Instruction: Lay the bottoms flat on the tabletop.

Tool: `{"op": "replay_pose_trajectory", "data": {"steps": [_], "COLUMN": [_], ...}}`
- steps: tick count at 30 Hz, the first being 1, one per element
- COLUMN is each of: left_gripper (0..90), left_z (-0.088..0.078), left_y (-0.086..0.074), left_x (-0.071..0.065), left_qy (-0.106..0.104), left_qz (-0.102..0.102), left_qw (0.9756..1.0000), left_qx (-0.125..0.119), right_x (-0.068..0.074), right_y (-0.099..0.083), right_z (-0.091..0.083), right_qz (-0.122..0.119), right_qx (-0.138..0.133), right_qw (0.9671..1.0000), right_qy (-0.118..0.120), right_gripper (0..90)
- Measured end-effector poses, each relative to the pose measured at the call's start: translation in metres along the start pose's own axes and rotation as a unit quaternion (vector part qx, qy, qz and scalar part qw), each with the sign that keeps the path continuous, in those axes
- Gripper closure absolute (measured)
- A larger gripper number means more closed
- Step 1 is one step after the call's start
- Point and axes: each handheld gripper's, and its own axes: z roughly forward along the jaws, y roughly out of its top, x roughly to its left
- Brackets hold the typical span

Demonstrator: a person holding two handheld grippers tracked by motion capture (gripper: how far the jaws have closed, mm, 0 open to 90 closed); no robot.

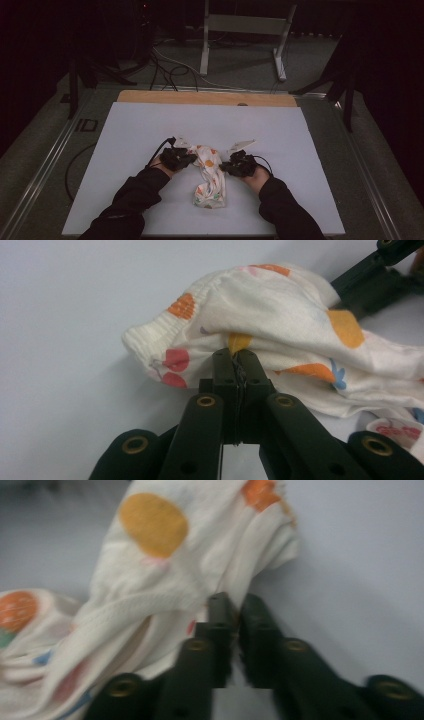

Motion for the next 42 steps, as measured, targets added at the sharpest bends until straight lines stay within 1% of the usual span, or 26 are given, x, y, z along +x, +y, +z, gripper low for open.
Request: {"op": "replay_pose_trajectory", "data": {"steps": [4,5,6,7,8,10,11,13,14,15,18,20,21,22,23,24,25,28,29,31,32,33,34,36,39,42], "left_gripper": [89.9,89.9,89.9,89.9,89.9,89.9,90.0,90.0,90.0,90.0,90.0,90.0,90.0,90.0,90.0,90.0,90.0,90.0,90.0,90.0,90.0,90.0,90.0,90.0,90.0,90.0], "left_z": [-0.006,-0.011,-0.011,-0.014,-0.018,-0.031,-0.031,-0.046,-0.046,-0.054,-0.060,-0.063,-0.063,-0.063,-0.060,-0.060,-0.056,-0.053,-0.049,-0.047,-0.047,-0.046,-0.046,-0.047,-0.048,-0.048], "left_y": [0.001,0.003,0.003,0.004,0.005,0.010,0.010,0.015,0.015,0.018,0.019,0.017,0.012,0.012,0.003,0.003,-0.008,-0.018,-0.029,-0.036,-0.036,-0.041,-0.041,-0.046,-0.052,-0.054], "left_x": [0.003,0.004,0.004,0.005,0.006,0.009,0.009,0.016,0.016,0.016,0.013,0.011,0.009,0.009,0.008,0.008,0.006,0.004,0.001,-0.002,-0.002,-0.001,-0.001,0.001,0.002,0.002], "left_qy": [0.001,0.003,0.003,0.006,0.007,0.018,0.018,0.026,0.026,0.026,0.027,0.028,0.031,0.031,0.022,0.022,0.013,0.001,-0.007,-0.008,-0.008,-0.007,-0.007,-0.006,-0.003,-0.005], "left_qz": [-0.001,0.000,0.000,0.001,0.001,0.006,0.006,0.006,0.006,0.010,0.017,0.022,0.030,0.030,0.032,0.032,0.036,0.032,0.032,0.035,0.035,0.032,0.032,0.024,0.027,0.025], "left_qw": [1.0000,1.0000,1.0000,0.9999,0.9999,0.9996,0.9996,0.9991,0.9991,0.9988,0.9986,0.9984,0.9986,0.9986,0.9991,0.9991,0.9993,0.9994,0.9992,0.9990,0.9990,0.9991,0.9991,0.9993,0.9990,0.9990], "left_qx": [-0.003,-0.007,-0.007,-0.009,-0.011,-0.020,-0.020,-0.032,-0.032,-0.039,-0.043,-0.043,-0.032,-0.032,-0.016,-0.016,0.002,0.013,0.024,0.028,0.028,0.028,0.028,0.027,0.035,0.036], "right_x": [-0.002,-0.004,-0.004,-0.006,-0.006,-0.008,-0.008,-0.012,-0.012,-0.016,-0.017,-0.016,-0.011,-0.011,-0.005,-0.002,0.001,0.007,0.013,0.019,0.019,0.026,0.026,0.038,0.049,0.055], "right_y": [0.005,0.008,0.008,0.011,0.011,0.016,0.016,0.025,0.025,0.028,0.027,0.025,0.019,0.019,0.011,0.006,0.001,-0.008,-0.017,-0.023,-0.023,-0.027,-0.027,-0.031,-0.033,-0.034], "right_z": [-0.009,-0.019,-0.019,-0.029,-0.029,-0.044,-0.044,-0.074,-0.074,-0.089,-0.098,-0.099,-0.095,-0.095,-0.087,-0.083,-0.079,-0.070,-0.061,-0.055,-0.055,-0.052,-0.052,-0.048,-0.043,-0.037], "right_qz": [-0.011,-0.009,-0.009,-0.014,-0.014,-0.013,-0.013,-0.023,-0.023,-0.019,-0.022,-0.022,-0.025,-0.025,-0.037,-0.037,-0.038,-0.036,-0.047,-0.055,-0.055,-0.054,-0.054,-0.061,-0.070,-0.068], "right_qx": [-0.007,-0.019,-0.019,-0.029,-0.029,-0.044,-0.044,-0.074,-0.074,-0.088,-0.092,-0.094,-0.086,-0.086,-0.068,-0.060,-0.053,-0.037,-0.016,0.001,0.001,0.011,0.011,0.021,0.029,0.038], "right_qw": [0.9999,0.9997,0.9997,0.9992,0.9992,0.9985,0.9985,0.9955,0.9955,0.9940,0.9931,0.9933,0.9947,0.9947,0.9960,0.9968,0.9973,0.9985,0.9987,0.9985,0.9985,0.9985,0.9985,0.9977,0.9968,0.9964], "right_qy": [-0.007,-0.010,-0.010,-0.023,-0.023,-0.030,-0.030,-0.055,-0.055,-0.062,-0.069,-0.063,-0.051,-0.051,-0.045,-0.037,-0.033,-0.019,-0.012,-0.006,-0.006,0.003,0.003,0.019,0.026,0.035], "right_gripper": [90.0,90.0,90.0,90.0,90.0,90.0,90.0,90.0,90.0,90.0,90.0,90.0,90.0,90.0,90.0,90.0,90.0,90.0,90.0,90.0,90.0,90.0,90.0,90.0,89.9,89.9]}}
